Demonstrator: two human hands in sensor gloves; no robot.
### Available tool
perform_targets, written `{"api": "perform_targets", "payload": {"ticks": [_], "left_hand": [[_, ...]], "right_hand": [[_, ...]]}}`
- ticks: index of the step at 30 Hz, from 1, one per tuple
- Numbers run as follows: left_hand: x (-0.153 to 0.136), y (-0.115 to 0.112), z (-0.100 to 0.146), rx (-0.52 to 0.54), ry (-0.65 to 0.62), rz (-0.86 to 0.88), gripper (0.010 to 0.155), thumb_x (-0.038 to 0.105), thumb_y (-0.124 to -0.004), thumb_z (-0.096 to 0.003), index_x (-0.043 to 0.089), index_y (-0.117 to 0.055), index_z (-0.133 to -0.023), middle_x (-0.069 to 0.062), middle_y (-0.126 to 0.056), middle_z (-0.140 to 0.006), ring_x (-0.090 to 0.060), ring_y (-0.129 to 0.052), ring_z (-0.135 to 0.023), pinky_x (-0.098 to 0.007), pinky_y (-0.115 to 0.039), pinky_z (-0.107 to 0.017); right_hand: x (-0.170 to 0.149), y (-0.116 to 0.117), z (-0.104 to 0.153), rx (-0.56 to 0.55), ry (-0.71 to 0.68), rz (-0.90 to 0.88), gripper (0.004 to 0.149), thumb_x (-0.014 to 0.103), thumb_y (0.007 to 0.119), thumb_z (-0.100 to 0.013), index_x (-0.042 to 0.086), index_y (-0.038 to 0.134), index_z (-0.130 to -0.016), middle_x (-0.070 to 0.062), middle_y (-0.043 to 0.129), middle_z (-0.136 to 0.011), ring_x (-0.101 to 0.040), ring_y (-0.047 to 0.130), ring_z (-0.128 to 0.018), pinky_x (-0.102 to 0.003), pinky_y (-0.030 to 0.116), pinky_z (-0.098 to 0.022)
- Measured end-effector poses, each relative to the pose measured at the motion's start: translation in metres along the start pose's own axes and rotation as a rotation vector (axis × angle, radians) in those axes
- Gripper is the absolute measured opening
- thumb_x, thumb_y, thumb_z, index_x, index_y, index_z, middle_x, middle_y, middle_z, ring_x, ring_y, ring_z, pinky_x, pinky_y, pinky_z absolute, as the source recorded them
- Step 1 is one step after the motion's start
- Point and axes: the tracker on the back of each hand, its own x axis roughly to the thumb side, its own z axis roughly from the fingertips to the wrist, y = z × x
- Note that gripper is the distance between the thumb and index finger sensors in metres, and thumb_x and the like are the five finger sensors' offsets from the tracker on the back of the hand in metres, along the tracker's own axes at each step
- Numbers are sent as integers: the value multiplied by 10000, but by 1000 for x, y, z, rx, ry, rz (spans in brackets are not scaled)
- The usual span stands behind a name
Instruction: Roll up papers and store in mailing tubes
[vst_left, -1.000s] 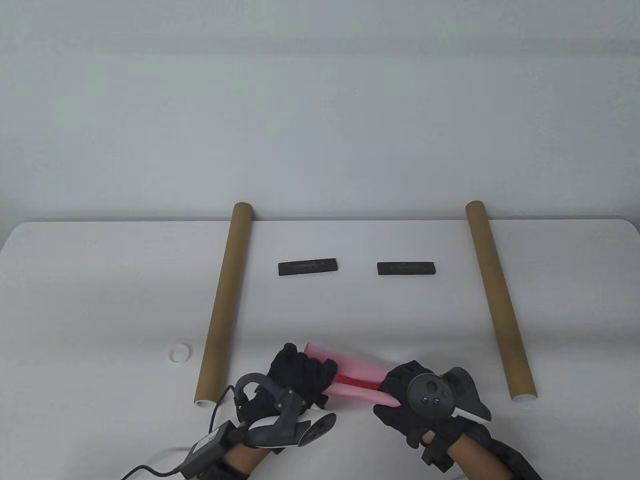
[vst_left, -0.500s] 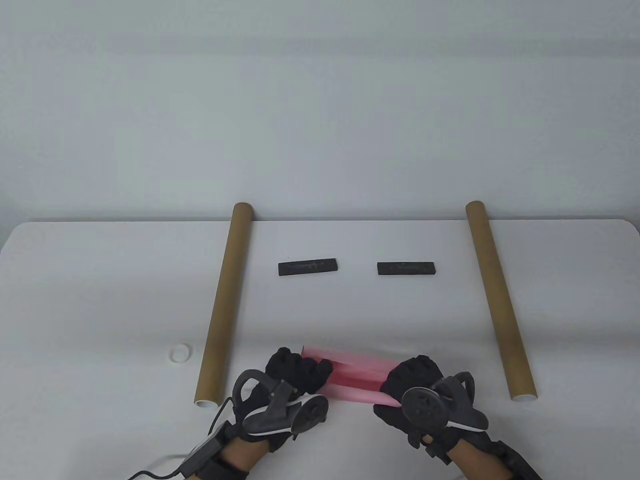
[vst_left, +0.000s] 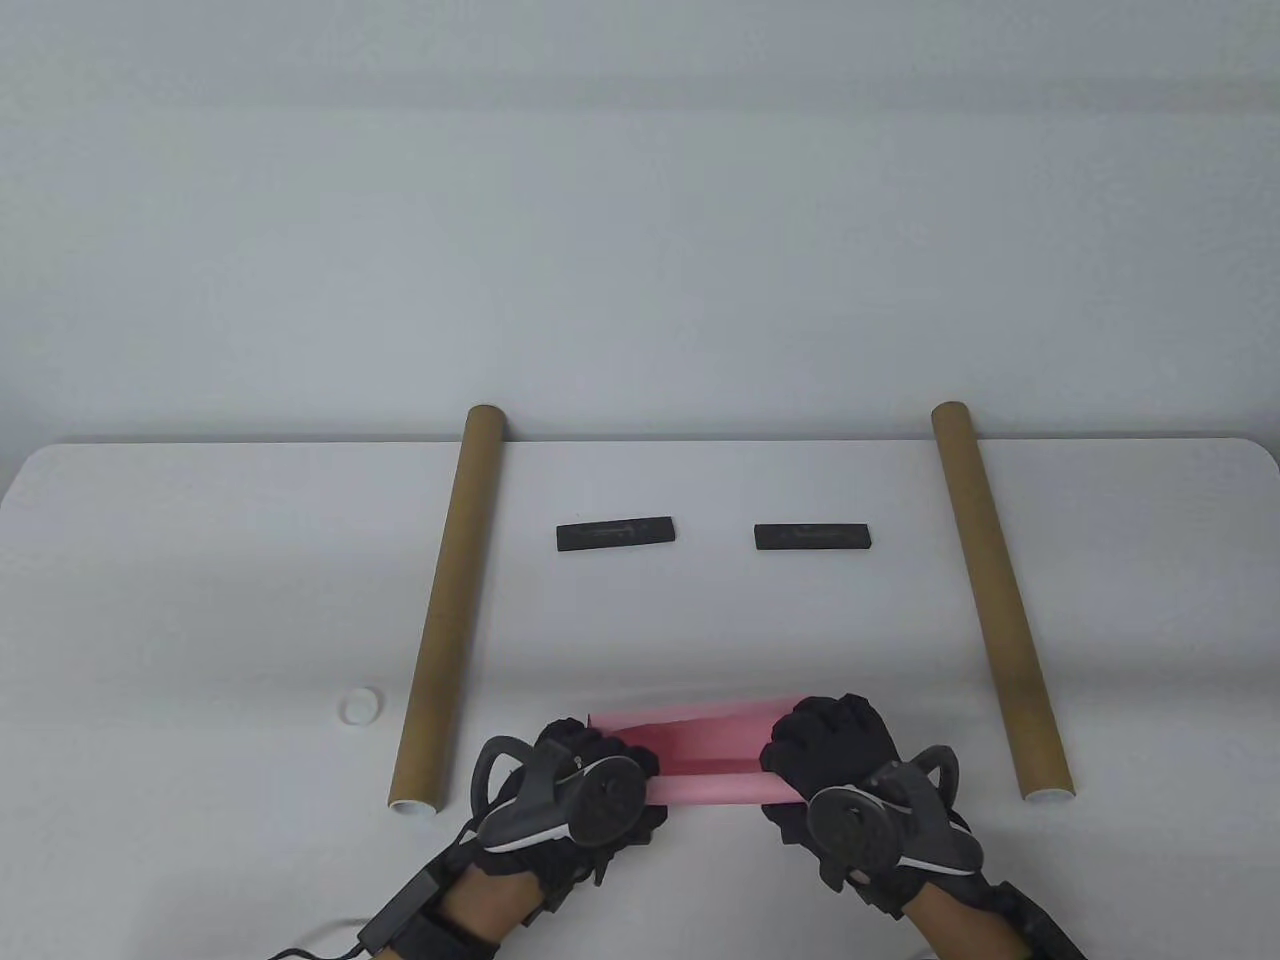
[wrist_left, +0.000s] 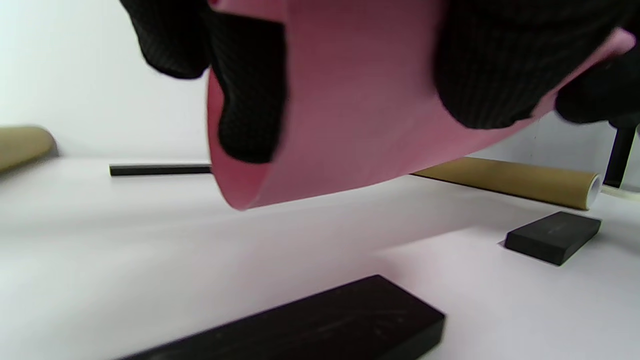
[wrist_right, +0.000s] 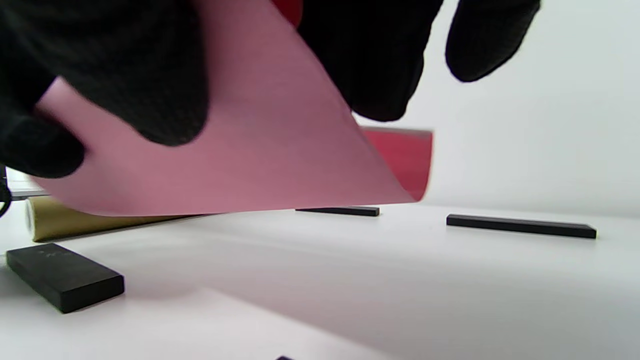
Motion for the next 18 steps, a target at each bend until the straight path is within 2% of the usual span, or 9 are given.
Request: {"api": "perform_targets", "payload": {"ticks": [2, 3, 5, 6, 7, 9, 11, 14, 18], "left_hand": [[6, 2, 1, 42, -46, -117, 678, 627, -870, -334, 305, -753, -920, 69, -953, -748, -142, -1016, -671, -493, -706, -686], [8, 3, 2, 61, -65, -162, 678, 618, -876, -335, 303, -748, -922, 73, -949, -743, -138, -1014, -669, -494, -706, -685], [8, 5, 2, 73, -70, -152, 603, 598, -888, -338, 314, -807, -864, 104, -993, -631, -102, -1050, -563, -473, -744, -666], [8, 4, 2, 62, -65, -127, 583, 592, -890, -340, 310, -826, -846, 105, -1004, -599, -100, -1058, -529, -472, -752, -661], [6, 3, 0, 39, -53, -93, 563, 596, -881, -342, 308, -848, -824, 111, -1016, -560, -93, -1067, -491, -467, -762, -656], [2, 1, -1, 5, -35, -33, 539, 618, -846, -348, 307, -884, -787, 118, -1034, -504, -86, -1081, -439, -459, -780, -647], [-1, -1, -2, -26, -20, 22, 541, 635, -828, -348, 302, -906, -767, 116, -1046, -481, -85, -1091, -414, -457, -786, -646], [-3, -4, -3, -46, -14, 29, 558, 649, -800, -348, 299, -919, -766, 106, -1063, -496, -97, -1103, -426, -458, -784, -648], [1, -2, 0, -6, -19, -41, 667, 663, -803, -343, 309, -789, -909, 73, -988, -730, -137, -1048, -649, -478, -729, -683]], "right_hand": [[-3, 1, -1, 33, -3, -42, 536, 632, 831, -414, 187, 982, -672, -69, 985, -789, -405, 930, -838, -721, 654, -666], [-4, 2, -1, 50, -3, -80, 557, 656, 819, -406, 181, 1003, -631, -70, 1009, -747, -402, 956, -805, -722, 663, -657], [-5, 3, -1, 73, -2, -108, 586, 672, 809, -403, 162, 1024, -595, -80, 1028, -714, -411, 967, -781, -728, 665, -645], [-5, 3, -1, 74, -3, -99, 599, 676, 810, -400, 158, 1020, -615, -88, 1019, -734, -419, 954, -797, -728, 664, -645], [-3, 2, 0, 64, -8, -63, 608, 678, 818, -399, 165, 991, -675, -95, 981, -797, -428, 919, -838, -725, 660, -652], [0, 0, 1, 24, -17, 9, 690, 641, 870, -393, 165, 855, -892, -122, 827, -980, -466, 797, -944, -726, 622, -680], [3, -2, 2, -7, -37, 37, 699, 547, 919, -407, 175, 761, -977, -118, 738, -1052, -478, 712, -1004, -728, 585, -706], [4, -2, 3, -17, -41, 22, 571, 477, 921, -432, 210, 818, -926, -93, 794, -1015, -450, 754, -991, -721, 596, -707], [0, 0, 2, 3, -19, 6, 492, 515, 882, -444, 193, 909, -815, -87, 891, -917, -428, 834, -930, -715, 628, -689]]}}
